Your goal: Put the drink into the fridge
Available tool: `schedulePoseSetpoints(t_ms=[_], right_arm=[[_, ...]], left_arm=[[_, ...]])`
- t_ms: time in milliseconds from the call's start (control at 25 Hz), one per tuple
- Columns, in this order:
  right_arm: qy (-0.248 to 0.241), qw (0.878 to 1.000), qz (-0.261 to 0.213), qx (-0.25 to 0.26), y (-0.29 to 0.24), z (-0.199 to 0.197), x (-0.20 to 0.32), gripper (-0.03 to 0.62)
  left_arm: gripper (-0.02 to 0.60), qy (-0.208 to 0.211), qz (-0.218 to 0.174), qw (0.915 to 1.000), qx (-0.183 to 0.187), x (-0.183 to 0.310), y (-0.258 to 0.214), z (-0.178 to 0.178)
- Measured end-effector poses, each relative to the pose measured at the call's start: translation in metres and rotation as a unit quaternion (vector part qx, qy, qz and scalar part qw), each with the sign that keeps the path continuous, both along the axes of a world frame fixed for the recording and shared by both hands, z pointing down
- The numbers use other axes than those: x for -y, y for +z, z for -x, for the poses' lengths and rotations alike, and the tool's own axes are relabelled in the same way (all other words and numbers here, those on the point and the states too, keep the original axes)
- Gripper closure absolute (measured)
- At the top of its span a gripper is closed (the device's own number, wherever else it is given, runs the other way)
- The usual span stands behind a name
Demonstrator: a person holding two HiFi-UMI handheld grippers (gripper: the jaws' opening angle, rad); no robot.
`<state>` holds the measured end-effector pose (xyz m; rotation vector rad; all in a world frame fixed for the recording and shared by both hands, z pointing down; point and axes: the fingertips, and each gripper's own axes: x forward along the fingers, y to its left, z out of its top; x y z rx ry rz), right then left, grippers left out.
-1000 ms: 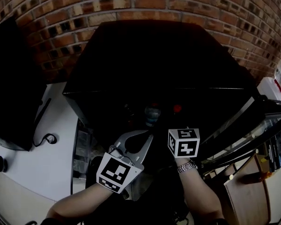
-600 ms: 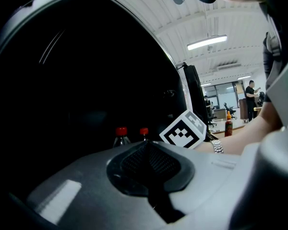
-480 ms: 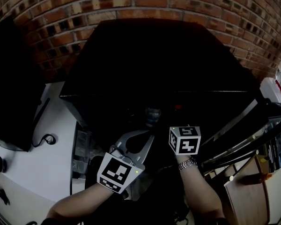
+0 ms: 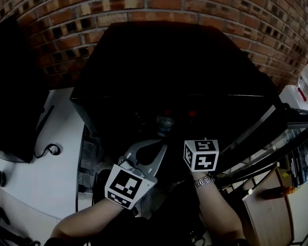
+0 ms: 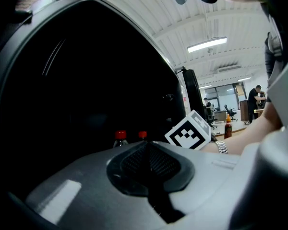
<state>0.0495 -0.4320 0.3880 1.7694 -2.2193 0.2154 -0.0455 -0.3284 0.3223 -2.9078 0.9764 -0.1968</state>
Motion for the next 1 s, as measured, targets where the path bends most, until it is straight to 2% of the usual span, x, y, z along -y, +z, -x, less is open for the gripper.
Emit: schedulePoseSetpoints(t_ms=[240,560,1000], right_arm=[[-0.008,1.000,-0.013,-0.013,-0.009,0.004,-0.040,0.283],[-0.015,0.999,-0.037,-0.006,-0.028,-0.003,-0.117,0.283],[0.027,0.998,-0.064,-0.011,-0.053,-0.051,-0.229,0.284]], left_arm=[[0.577,0.011,-0.007,0.9998,-0.012,-0.020,-0.011,-0.012],[0.577,0.032,-0.010,0.9991,-0.027,-0.067,-0.013,-0.032],[0.577,0.074,0.005,0.9964,-0.040,-0.155,-0.011,-0.080]])
